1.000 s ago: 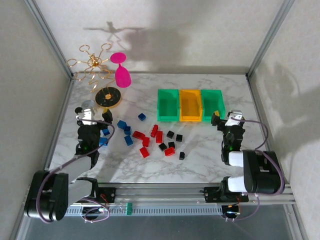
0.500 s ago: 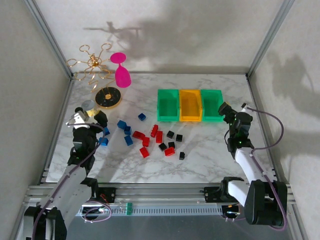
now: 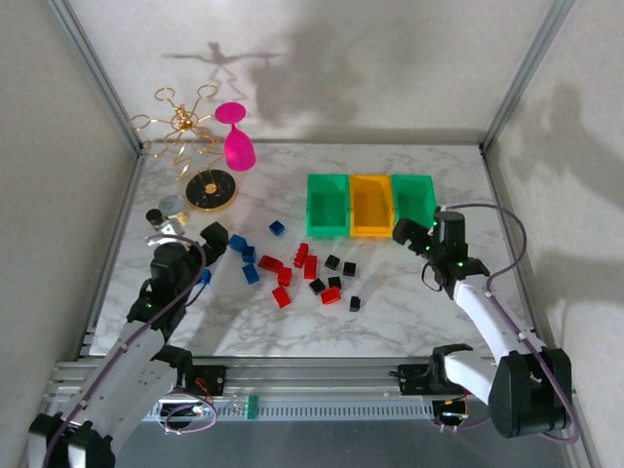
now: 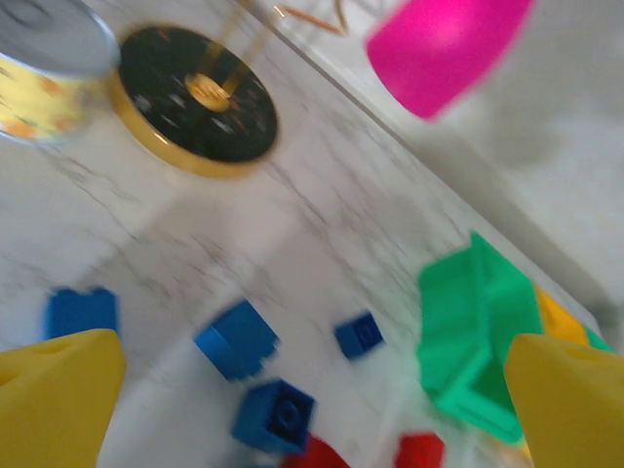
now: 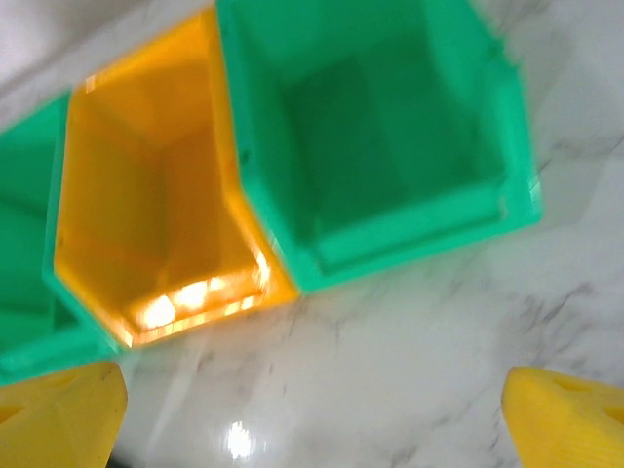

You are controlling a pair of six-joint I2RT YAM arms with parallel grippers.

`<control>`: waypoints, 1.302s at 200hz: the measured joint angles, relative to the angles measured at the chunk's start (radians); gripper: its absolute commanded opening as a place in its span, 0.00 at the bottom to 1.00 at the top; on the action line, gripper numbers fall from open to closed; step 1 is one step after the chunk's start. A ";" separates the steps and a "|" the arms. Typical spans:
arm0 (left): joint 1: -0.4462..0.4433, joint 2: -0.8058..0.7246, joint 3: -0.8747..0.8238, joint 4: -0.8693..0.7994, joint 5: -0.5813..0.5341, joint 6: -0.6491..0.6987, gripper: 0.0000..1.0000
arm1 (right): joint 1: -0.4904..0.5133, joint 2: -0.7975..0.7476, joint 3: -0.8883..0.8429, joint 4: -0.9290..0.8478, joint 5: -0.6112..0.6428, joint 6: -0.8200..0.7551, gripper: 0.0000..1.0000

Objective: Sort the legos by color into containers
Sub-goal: Pick up the lego from the center of the table.

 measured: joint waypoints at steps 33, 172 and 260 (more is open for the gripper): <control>-0.177 0.014 0.000 -0.029 0.000 -0.056 1.00 | 0.146 0.048 0.022 -0.093 0.002 0.018 0.99; -0.644 0.312 0.089 0.002 -0.174 -0.163 1.00 | 0.491 0.388 0.173 -0.148 0.133 0.132 0.71; -0.651 0.333 0.143 -0.014 -0.211 -0.173 1.00 | 0.539 0.561 0.265 -0.147 0.164 0.148 0.56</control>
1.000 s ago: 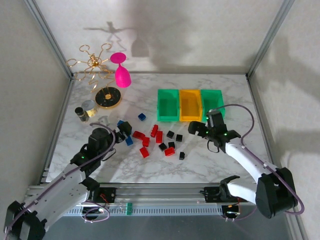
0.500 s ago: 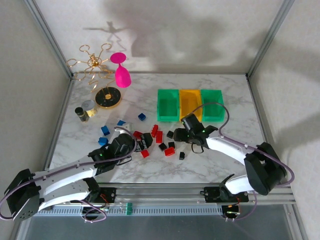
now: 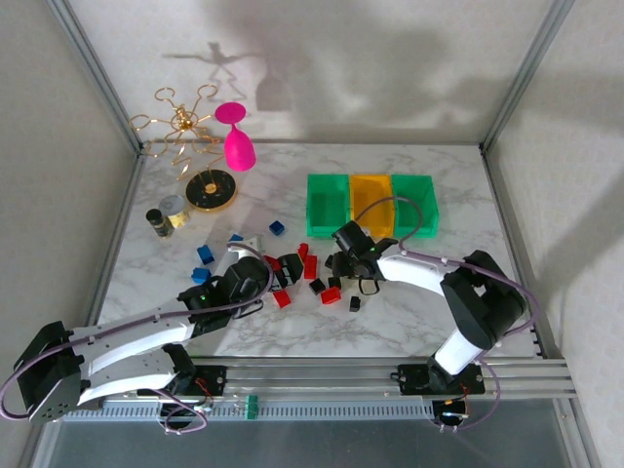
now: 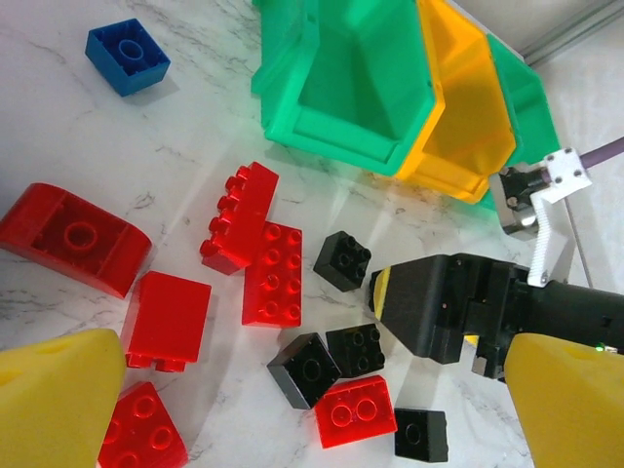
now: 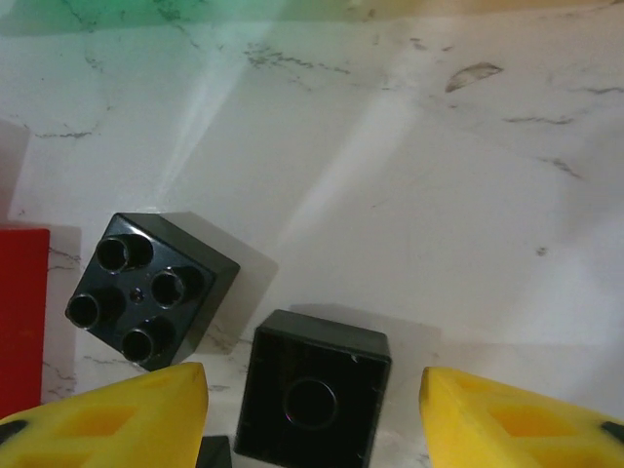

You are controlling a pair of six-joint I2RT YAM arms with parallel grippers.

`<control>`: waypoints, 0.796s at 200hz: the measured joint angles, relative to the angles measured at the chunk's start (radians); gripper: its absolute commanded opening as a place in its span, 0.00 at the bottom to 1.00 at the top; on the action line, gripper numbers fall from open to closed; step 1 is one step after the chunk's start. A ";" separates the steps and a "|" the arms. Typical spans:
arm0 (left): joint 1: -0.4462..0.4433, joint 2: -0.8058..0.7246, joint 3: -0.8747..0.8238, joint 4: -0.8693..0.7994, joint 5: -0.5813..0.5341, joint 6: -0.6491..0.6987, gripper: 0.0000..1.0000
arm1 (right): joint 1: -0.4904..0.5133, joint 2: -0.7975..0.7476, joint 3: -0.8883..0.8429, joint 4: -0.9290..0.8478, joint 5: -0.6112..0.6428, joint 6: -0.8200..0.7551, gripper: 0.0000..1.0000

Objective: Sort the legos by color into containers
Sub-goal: Pick up the lego from the center of the table.

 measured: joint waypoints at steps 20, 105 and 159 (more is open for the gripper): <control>0.000 -0.002 0.003 -0.019 -0.008 0.000 1.00 | 0.002 0.033 0.019 -0.001 0.002 0.003 0.50; 0.000 -0.011 0.005 -0.037 -0.011 -0.001 1.00 | 0.002 0.048 0.045 -0.016 0.038 -0.002 0.29; 0.000 -0.009 0.042 -0.050 -0.012 0.000 1.00 | 0.002 -0.008 0.055 -0.074 0.055 -0.015 0.26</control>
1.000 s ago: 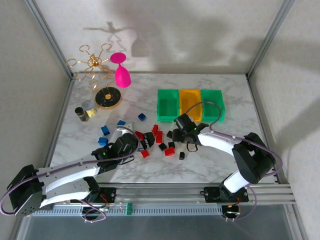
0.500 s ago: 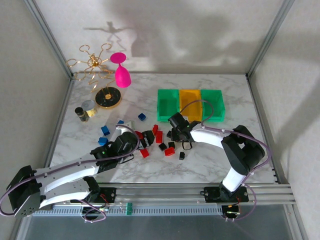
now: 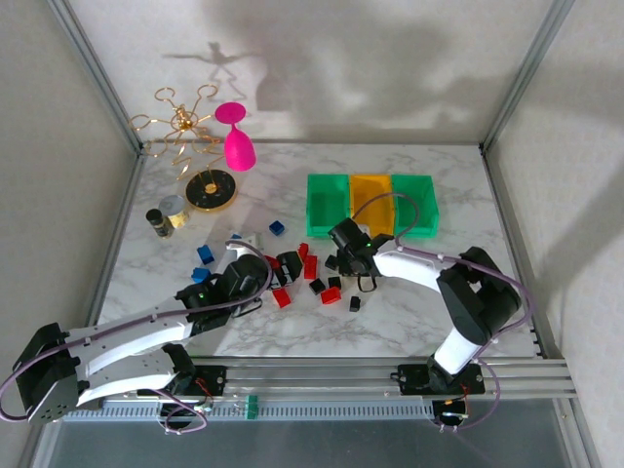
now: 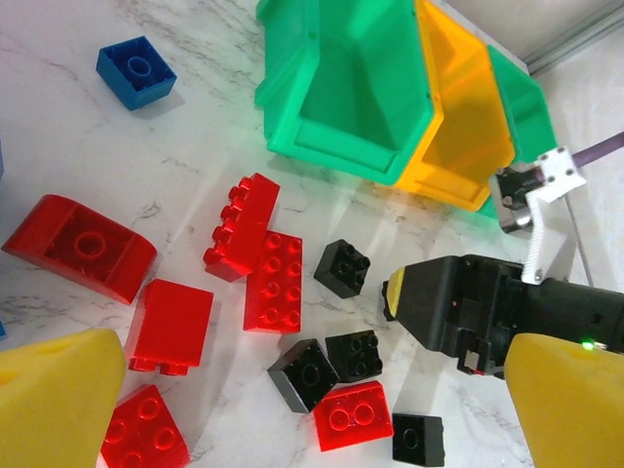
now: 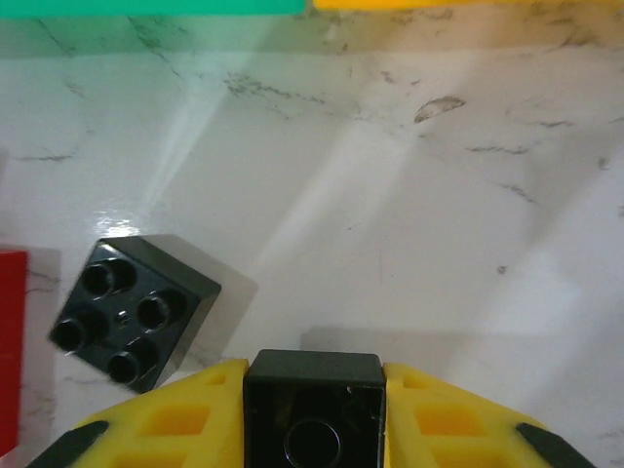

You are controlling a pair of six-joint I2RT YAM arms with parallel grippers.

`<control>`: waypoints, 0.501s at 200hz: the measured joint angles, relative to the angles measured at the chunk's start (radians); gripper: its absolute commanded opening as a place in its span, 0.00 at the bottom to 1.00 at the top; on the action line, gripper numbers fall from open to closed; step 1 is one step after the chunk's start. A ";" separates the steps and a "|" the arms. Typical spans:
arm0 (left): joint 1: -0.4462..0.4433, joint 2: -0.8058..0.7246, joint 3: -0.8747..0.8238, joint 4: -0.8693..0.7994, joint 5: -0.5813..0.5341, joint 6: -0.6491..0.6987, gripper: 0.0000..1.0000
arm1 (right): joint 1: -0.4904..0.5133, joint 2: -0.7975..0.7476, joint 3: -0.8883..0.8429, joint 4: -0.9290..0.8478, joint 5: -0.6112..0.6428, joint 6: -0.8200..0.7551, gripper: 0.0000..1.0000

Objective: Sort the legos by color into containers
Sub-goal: Pick up the lego from the center of the table.

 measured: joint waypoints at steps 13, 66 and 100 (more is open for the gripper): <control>0.001 0.000 0.018 -0.008 -0.001 0.000 1.00 | 0.000 -0.030 0.025 -0.015 0.011 -0.013 0.26; 0.064 0.003 0.074 -0.034 -0.004 0.005 1.00 | -0.004 0.023 0.231 -0.011 0.051 -0.092 0.26; 0.131 0.019 0.101 -0.038 0.000 0.024 1.00 | -0.026 0.151 0.358 0.023 0.051 -0.143 0.27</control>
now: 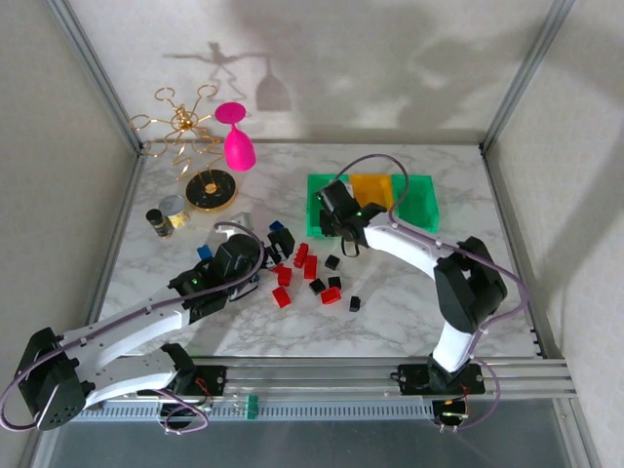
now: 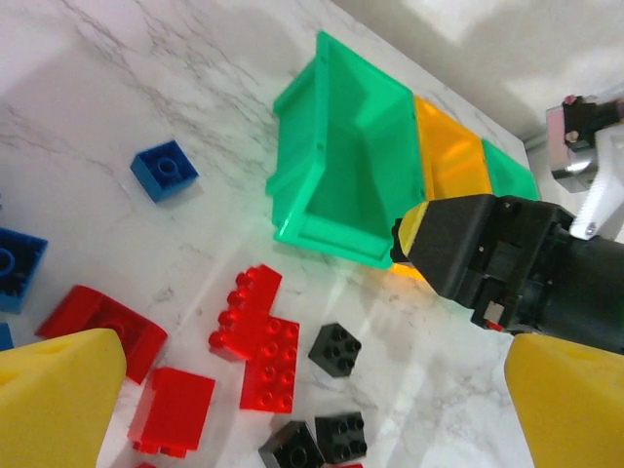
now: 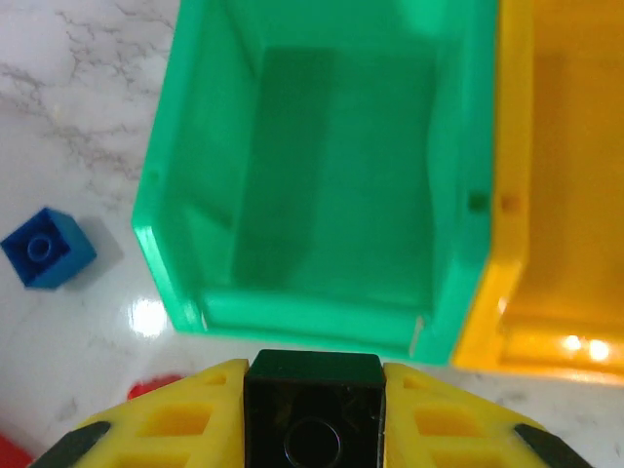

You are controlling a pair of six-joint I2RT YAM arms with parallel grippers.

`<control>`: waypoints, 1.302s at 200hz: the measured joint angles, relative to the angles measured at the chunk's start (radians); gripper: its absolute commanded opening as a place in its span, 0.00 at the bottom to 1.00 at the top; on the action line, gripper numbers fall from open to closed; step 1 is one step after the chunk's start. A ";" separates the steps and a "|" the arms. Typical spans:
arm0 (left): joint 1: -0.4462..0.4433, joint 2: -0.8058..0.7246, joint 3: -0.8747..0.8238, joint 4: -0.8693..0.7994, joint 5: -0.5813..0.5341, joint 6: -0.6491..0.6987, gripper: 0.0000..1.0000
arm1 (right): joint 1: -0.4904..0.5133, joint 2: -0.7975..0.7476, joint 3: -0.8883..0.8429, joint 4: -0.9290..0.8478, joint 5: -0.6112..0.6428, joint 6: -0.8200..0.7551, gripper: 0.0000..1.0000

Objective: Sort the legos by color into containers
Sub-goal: Place the lego in the container.

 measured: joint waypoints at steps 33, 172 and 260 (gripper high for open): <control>0.067 0.027 0.002 0.000 0.015 0.016 1.00 | -0.035 0.150 0.126 0.029 0.000 -0.043 0.28; 0.082 0.030 0.019 0.000 0.082 0.045 1.00 | -0.075 0.007 0.110 0.061 -0.054 -0.102 0.55; -0.092 -0.026 -0.008 -0.011 0.053 0.018 1.00 | -0.047 -0.352 -0.303 -0.004 -0.119 -0.001 0.68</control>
